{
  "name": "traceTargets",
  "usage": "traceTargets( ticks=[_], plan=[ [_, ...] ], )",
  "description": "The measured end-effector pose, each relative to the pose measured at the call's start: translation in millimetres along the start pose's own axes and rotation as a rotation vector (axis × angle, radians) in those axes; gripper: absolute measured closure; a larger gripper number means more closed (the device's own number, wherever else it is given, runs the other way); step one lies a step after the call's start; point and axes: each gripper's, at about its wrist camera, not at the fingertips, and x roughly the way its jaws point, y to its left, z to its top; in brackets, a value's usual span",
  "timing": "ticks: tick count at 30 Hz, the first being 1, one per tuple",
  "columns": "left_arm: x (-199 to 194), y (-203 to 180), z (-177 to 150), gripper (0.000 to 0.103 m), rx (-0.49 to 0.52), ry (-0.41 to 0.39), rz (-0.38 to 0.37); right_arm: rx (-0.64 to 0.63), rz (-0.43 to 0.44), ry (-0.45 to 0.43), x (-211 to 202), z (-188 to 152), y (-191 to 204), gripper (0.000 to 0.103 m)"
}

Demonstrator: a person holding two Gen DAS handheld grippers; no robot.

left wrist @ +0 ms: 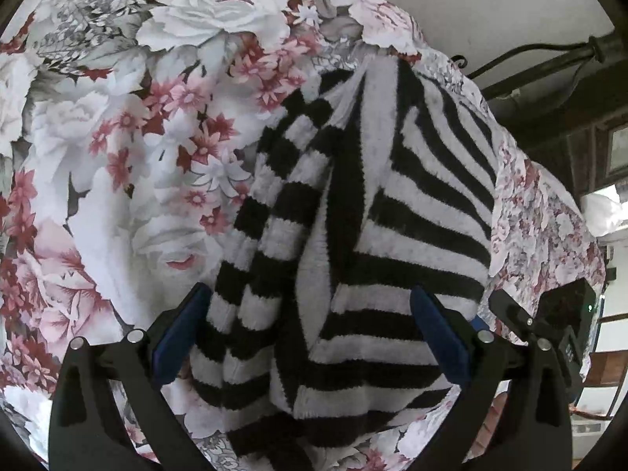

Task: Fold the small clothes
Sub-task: 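Grasp the folded bundle's edge with both grippers and fold it over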

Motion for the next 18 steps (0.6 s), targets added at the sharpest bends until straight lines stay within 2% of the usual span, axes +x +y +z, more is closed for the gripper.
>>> traceTargets(
  ticks=[5,14,16,18],
  plan=[
    [11,-2,2,0.005,-0.003,0.022,-0.003,-0.012,0.042,0.009,13,-3,0,0.025],
    [23,3,7,0.005,-0.044,0.032,-0.052,0.014,0.075,0.007,26,-9,-1,0.025],
    [23,-2,7,0.005,-0.017,0.032,-0.078,0.006,0.078,0.005,26,-9,-3,0.023],
    [24,-9,6,0.005,0.019,0.038,-0.070,-0.007,0.080,0.006,29,-10,2,0.023]
  ],
)
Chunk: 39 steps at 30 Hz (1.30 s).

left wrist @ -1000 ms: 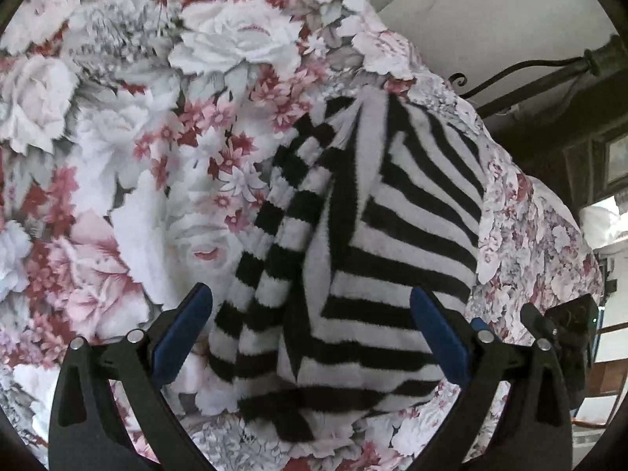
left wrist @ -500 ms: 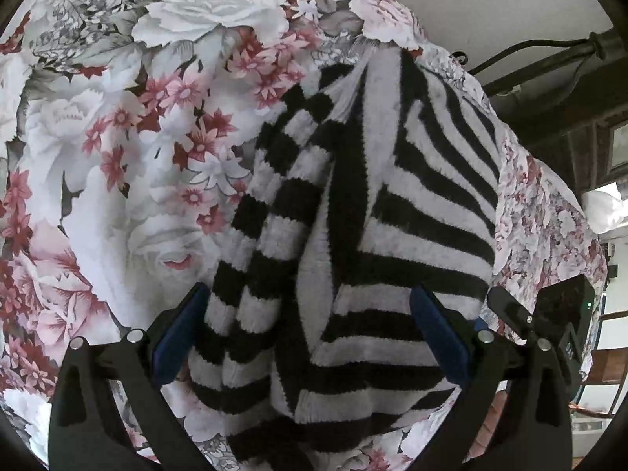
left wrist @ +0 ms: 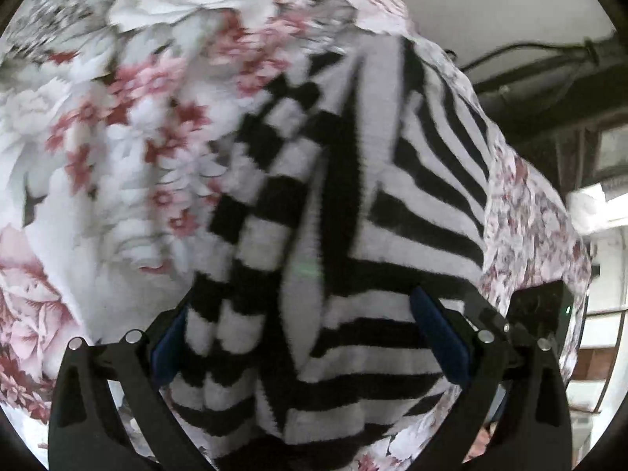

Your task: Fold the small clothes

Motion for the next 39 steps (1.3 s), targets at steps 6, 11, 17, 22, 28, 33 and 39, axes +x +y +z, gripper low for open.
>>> traceTargets(
  ticks=[6,11,17,22,28,33,39],
  plan=[
    [10,-2,3,0.004,-0.012,0.025,0.020,-0.047,-0.014,0.018,12,-3,11,0.017],
    [12,3,4,0.004,-0.032,0.026,0.024,-0.055,-0.025,0.046,18,-4,15,0.012],
    [14,3,0,0.004,-0.023,-0.006,0.022,-0.119,-0.049,0.069,27,-8,24,0.003],
    [16,-5,-6,0.004,0.001,-0.001,0.020,-0.192,-0.105,0.073,35,-11,35,0.003],
    [22,-19,-9,0.004,0.063,0.041,0.002,-0.079,-0.015,0.023,28,-2,22,0.004],
    [27,-6,-6,0.004,-0.005,0.028,-0.047,-0.213,-0.091,-0.013,36,-17,37,0.003],
    [28,-11,-8,0.004,0.000,0.020,-0.030,-0.292,-0.174,0.029,47,-16,50,0.003]
  ],
)
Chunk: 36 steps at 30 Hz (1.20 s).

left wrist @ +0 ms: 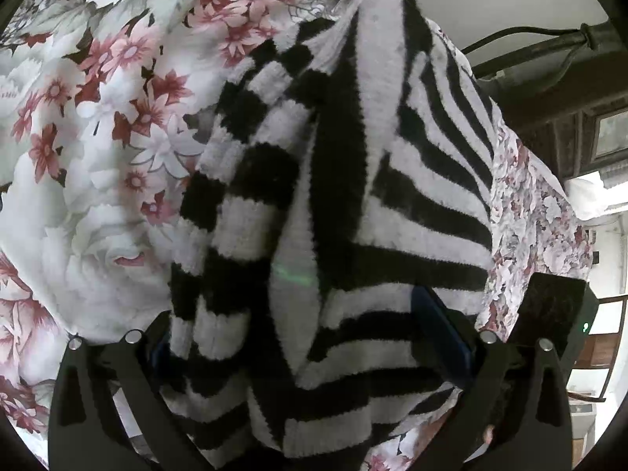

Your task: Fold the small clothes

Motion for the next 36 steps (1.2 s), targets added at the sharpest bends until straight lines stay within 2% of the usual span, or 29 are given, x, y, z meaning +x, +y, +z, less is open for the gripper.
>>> traceTargets(
  ticks=[3,5,7,10,16,21,25,33,36],
  plan=[
    [-2,-8,-2,0.004,0.005,-0.007,-0.001,0.125,0.050,-0.009,-3,11,-13,0.003],
    [-3,-17,-6,0.004,0.043,0.002,-0.022,0.195,0.084,-0.018,-5,14,-19,0.003],
    [-1,-25,-8,0.004,0.085,0.009,-0.027,0.227,0.132,-0.016,-5,16,-26,0.003],
    [0,-20,-7,0.004,0.071,0.003,-0.051,0.231,0.177,-0.019,-5,18,-28,0.003],
    [6,-10,-8,0.004,0.029,-0.033,-0.084,0.193,0.163,0.003,6,16,-28,0.003],
    [5,-11,-10,0.004,0.033,-0.058,-0.074,0.180,0.137,-0.093,0,8,-20,0.003],
    [5,-11,-10,0.004,0.027,-0.059,-0.083,0.160,0.112,-0.123,-1,2,-20,0.003],
    [-4,1,-15,0.004,0.019,-0.108,-0.094,0.156,0.107,-0.116,0,7,-19,0.003],
    [-5,2,-15,0.004,0.018,-0.091,-0.099,0.154,0.110,-0.095,1,9,-18,0.003]
  ],
)
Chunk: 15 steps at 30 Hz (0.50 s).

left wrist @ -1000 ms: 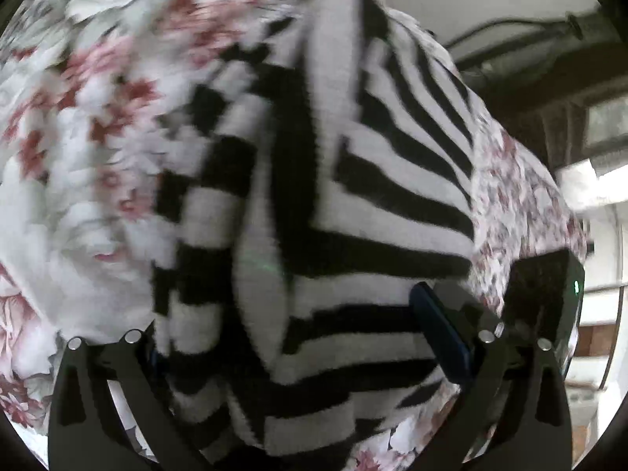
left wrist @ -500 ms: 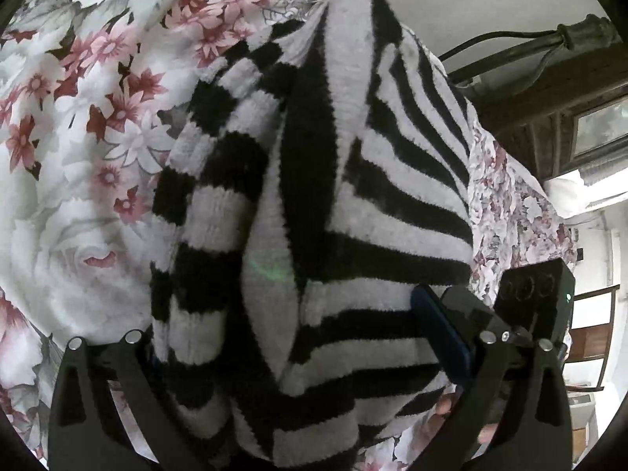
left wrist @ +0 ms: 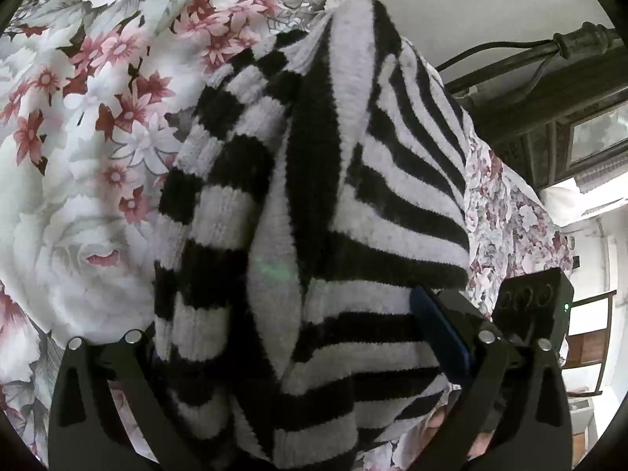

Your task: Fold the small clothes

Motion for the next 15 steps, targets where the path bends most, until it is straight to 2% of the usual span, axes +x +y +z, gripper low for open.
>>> traceTargets(
  ticks=[4,9,15],
  plan=[
    [-3,-3,2,0.004,0.010,0.020,-0.022,0.032,0.040,0.040,1,8,0,0.003],
    [-7,-7,3,0.005,0.021,0.018,-0.056,0.036,0.070,0.031,-5,8,1,0.003],
    [-16,-14,3,0.005,0.032,-0.009,-0.055,0.041,0.076,0.032,-11,11,7,0.003]
  ],
)
